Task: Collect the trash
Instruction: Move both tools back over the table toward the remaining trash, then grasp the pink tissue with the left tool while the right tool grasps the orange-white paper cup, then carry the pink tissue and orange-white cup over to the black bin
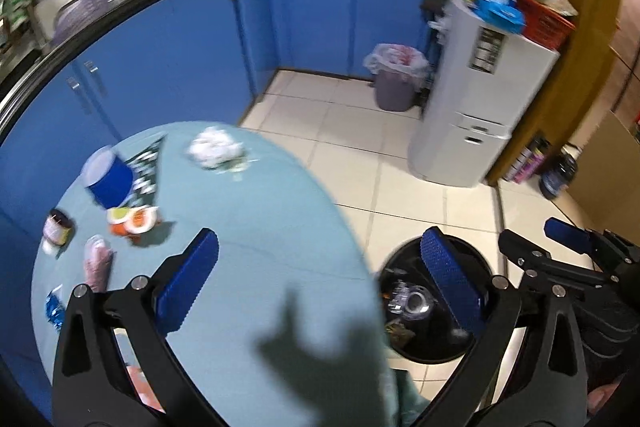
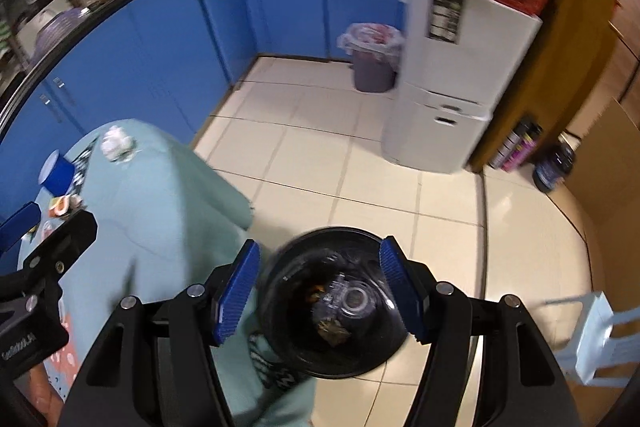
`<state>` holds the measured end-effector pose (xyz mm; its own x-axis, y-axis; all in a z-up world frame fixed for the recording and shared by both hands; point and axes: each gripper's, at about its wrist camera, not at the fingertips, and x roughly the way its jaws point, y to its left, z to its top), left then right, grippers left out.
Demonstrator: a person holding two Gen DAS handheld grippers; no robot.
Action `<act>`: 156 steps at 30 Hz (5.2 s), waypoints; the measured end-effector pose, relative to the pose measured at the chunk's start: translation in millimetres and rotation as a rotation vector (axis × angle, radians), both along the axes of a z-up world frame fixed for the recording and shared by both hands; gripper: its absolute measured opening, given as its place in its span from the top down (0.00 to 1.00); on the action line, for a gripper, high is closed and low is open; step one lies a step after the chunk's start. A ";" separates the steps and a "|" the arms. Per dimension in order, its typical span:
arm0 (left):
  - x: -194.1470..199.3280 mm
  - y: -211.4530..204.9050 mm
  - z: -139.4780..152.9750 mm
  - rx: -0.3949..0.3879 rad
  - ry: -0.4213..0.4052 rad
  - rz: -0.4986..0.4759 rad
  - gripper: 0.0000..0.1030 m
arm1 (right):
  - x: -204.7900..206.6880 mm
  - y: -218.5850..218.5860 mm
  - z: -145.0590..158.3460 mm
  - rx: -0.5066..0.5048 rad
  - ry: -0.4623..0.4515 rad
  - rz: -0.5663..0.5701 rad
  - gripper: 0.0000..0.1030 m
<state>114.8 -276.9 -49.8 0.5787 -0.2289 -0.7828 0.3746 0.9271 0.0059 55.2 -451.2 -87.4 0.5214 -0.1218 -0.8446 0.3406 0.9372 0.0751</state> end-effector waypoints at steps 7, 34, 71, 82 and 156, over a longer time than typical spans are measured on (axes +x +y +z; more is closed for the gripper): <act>24.4 76.6 -5.7 0.004 0.001 0.152 0.03 | 39.3 64.7 2.7 -0.015 -0.012 0.148 0.41; 77.1 248.0 -83.9 -0.048 0.180 0.424 0.29 | 144.5 247.0 -26.2 -0.078 0.029 0.699 0.41; 91.3 267.8 -104.6 -0.046 0.219 0.486 0.73 | 185.6 312.7 -63.3 -0.207 0.022 1.030 0.66; 85.1 268.1 -93.4 -0.047 0.203 0.498 0.75 | 167.2 302.8 -48.2 -0.213 0.001 1.002 0.74; -26.2 -45.0 -4.0 0.052 0.031 -0.125 0.75 | -26.3 -23.0 -6.7 -0.191 0.040 0.358 0.69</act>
